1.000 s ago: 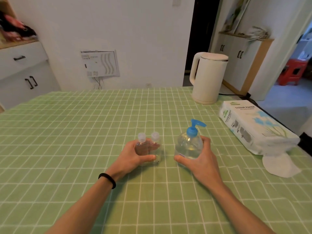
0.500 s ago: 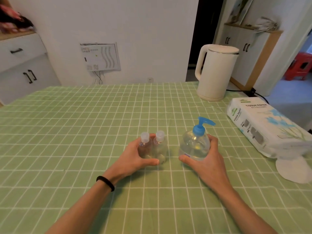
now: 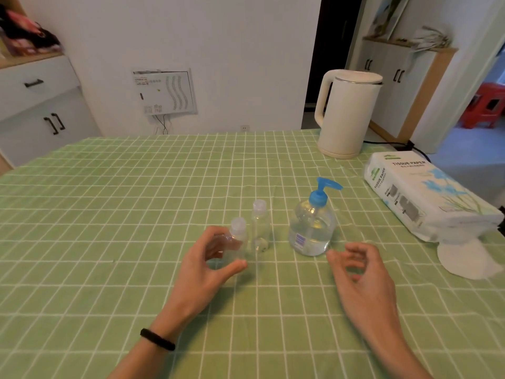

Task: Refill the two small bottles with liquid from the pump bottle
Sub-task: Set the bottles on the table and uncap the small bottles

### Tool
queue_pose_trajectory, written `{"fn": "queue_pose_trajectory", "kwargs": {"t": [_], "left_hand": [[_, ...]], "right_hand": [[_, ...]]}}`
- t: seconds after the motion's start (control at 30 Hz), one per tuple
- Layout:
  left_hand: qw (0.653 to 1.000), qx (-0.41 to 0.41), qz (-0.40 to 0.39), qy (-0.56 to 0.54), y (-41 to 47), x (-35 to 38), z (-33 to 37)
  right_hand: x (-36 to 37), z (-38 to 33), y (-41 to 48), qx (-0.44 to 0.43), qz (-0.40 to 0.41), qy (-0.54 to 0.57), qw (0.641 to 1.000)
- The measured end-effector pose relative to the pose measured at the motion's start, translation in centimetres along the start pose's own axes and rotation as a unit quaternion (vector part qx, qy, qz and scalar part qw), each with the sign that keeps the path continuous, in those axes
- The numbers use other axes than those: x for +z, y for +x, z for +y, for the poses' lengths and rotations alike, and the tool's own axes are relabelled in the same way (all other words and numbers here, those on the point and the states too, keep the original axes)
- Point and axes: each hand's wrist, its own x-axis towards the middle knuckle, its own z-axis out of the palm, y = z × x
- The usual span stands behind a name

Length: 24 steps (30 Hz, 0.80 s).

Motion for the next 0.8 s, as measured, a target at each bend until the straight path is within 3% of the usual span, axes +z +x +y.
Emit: {"fn": "queue_pose_trajectory", "kwargs": {"t": [0.13,0.2,0.47,0.8], "left_hand": [[0.997,0.034,-0.031,0.061,-2.3,1.6,2.0],[0.995,0.044,-0.036,0.077,-2.7,2.3,2.7],[0.991,0.050,-0.046,0.119,-3.6,2.8,3.9],[0.991,0.015,-0.093,0.091,-3.6,2.1,3.0]], "right_hand": [[0.0,-2.4,-2.3,-0.045,-0.119,0.099,0.987],[0.2,-3.7,-2.9,-0.082,-0.162,0.094,0.979],[-0.5,-5.1,-2.3,-0.108,-0.166,0.007,0.980],[-1.0,-4.1,-1.6,-0.194,-0.272,0.002,0.942]]}}
